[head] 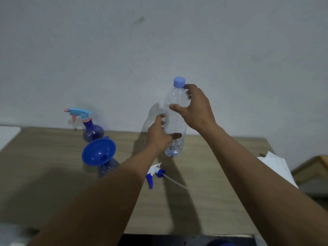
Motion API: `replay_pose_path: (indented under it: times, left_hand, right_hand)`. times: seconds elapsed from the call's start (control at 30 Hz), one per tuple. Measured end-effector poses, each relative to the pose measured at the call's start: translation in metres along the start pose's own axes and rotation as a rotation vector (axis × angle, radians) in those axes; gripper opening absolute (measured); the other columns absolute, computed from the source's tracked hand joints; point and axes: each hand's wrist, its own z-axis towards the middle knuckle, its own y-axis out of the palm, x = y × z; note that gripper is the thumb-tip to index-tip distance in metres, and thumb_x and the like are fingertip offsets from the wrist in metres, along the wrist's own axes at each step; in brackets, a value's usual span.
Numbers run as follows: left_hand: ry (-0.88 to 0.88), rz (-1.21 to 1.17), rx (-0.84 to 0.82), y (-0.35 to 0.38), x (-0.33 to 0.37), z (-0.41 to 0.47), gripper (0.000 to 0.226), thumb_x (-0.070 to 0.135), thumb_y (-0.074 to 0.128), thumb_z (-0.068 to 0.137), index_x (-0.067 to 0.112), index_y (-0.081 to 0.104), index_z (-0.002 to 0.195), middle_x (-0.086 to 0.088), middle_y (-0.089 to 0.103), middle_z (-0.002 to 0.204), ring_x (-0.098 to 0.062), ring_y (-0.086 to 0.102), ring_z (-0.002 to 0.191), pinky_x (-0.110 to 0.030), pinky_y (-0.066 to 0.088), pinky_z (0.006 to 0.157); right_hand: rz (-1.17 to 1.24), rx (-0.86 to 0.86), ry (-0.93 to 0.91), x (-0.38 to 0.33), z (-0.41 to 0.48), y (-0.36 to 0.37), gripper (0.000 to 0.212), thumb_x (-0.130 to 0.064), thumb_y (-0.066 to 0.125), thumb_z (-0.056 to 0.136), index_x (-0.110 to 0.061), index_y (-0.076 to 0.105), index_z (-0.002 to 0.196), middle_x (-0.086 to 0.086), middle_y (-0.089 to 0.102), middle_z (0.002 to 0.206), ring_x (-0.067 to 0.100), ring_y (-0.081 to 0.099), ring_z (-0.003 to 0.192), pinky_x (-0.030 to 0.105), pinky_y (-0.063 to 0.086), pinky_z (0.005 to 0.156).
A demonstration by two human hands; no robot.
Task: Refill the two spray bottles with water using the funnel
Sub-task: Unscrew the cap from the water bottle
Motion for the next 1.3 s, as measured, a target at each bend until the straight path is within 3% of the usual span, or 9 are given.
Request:
replay_pose_path:
  times: [0.07, 0.37, 0.53, 0.73, 0.83, 0.93, 1.07, 1.2, 1.3]
  left_hand:
    - [0.005, -0.038, -0.014, 0.004, 0.0, -0.014, 0.097, 0.04, 0.093, 0.05, 0.034, 0.044, 0.134, 0.01, 0.058, 0.118, -0.017, 0.06, 0.107, -0.042, 0.055, 0.094]
    - [0.038, 0.01, -0.087, 0.005, -0.007, -0.079, 0.09, 0.025, 0.093, 0.062, 0.036, 0.042, 0.135, 0.005, 0.059, 0.121, -0.016, 0.06, 0.105, -0.04, 0.054, 0.094]
    - [0.085, 0.036, -0.087, -0.007, -0.003, -0.095, 0.084, 0.053, 0.088, 0.055, 0.044, 0.045, 0.127, 0.01, 0.063, 0.119, -0.015, 0.063, 0.109, -0.042, 0.056, 0.091]
    - [0.086, 0.001, -0.124, -0.014, 0.002, -0.096, 0.069, 0.033, 0.089, 0.066, 0.036, 0.05, 0.122, 0.015, 0.065, 0.117, -0.012, 0.063, 0.109, -0.04, 0.054, 0.097]
    - [0.095, -0.024, -0.126, -0.015, 0.0, -0.096, 0.07, 0.03, 0.09, 0.065, 0.033, 0.053, 0.124, 0.013, 0.065, 0.117, -0.013, 0.062, 0.111, -0.041, 0.053, 0.099]
    - [0.082, -0.038, -0.125, -0.016, -0.001, -0.094, 0.068, 0.029, 0.091, 0.064, 0.035, 0.054, 0.121, 0.016, 0.066, 0.114, -0.011, 0.063, 0.108, -0.042, 0.054, 0.097]
    - [0.085, -0.038, -0.124, -0.016, -0.002, -0.094, 0.068, 0.03, 0.09, 0.066, 0.036, 0.054, 0.124, 0.019, 0.065, 0.114, -0.009, 0.063, 0.109, -0.039, 0.054, 0.097]
    - [0.096, -0.052, -0.122, -0.016, -0.003, -0.094, 0.067, 0.028, 0.09, 0.065, 0.036, 0.056, 0.123, 0.024, 0.064, 0.113, -0.003, 0.061, 0.109, -0.036, 0.052, 0.099]
    - [0.085, -0.048, -0.108, -0.015, -0.006, -0.092, 0.065, 0.032, 0.09, 0.063, 0.044, 0.057, 0.117, 0.027, 0.065, 0.11, 0.004, 0.06, 0.105, -0.036, 0.052, 0.099]
  right_hand:
    - [-0.007, 0.001, 0.011, -0.001, -0.012, -0.007, 0.069, -0.036, 0.083, 0.078, -0.02, 0.048, 0.135, 0.0, 0.058, 0.124, 0.015, 0.055, 0.107, 0.023, 0.041, 0.085]
    - [0.005, 0.009, 0.109, -0.02, -0.078, -0.034, 0.069, -0.036, 0.084, 0.076, -0.023, 0.049, 0.133, -0.001, 0.055, 0.124, 0.013, 0.054, 0.108, 0.023, 0.039, 0.083]
    - [0.045, 0.003, 0.132, -0.03, -0.104, -0.039, 0.068, -0.037, 0.084, 0.074, -0.024, 0.05, 0.131, -0.003, 0.057, 0.121, 0.015, 0.057, 0.107, 0.027, 0.046, 0.086]
    - [0.213, 0.029, 0.211, -0.051, -0.102, -0.044, 0.047, -0.056, 0.07, 0.084, -0.032, 0.049, 0.119, -0.004, 0.062, 0.116, 0.013, 0.061, 0.107, 0.028, 0.048, 0.083]
    - [0.238, 0.053, 0.206, -0.052, -0.096, -0.044, 0.032, -0.05, 0.069, 0.089, -0.029, 0.054, 0.108, -0.008, 0.066, 0.11, 0.012, 0.066, 0.103, 0.023, 0.048, 0.073]
    - [0.249, 0.057, 0.171, -0.05, -0.096, -0.045, 0.026, -0.045, 0.066, 0.093, -0.027, 0.058, 0.111, -0.012, 0.067, 0.11, 0.008, 0.066, 0.103, 0.015, 0.045, 0.072]
    - [0.27, 0.052, 0.162, -0.047, -0.094, -0.042, 0.028, -0.045, 0.066, 0.092, -0.026, 0.056, 0.11, -0.013, 0.066, 0.111, 0.008, 0.064, 0.105, 0.021, 0.049, 0.082]
    - [0.281, 0.067, 0.176, -0.045, -0.087, -0.041, 0.027, -0.045, 0.069, 0.09, -0.027, 0.057, 0.106, -0.011, 0.066, 0.107, 0.009, 0.067, 0.099, 0.023, 0.046, 0.071]
    - [0.308, 0.024, 0.152, -0.042, -0.085, -0.042, 0.022, -0.04, 0.065, 0.094, -0.027, 0.06, 0.112, -0.012, 0.066, 0.108, 0.014, 0.068, 0.1, 0.021, 0.043, 0.072]
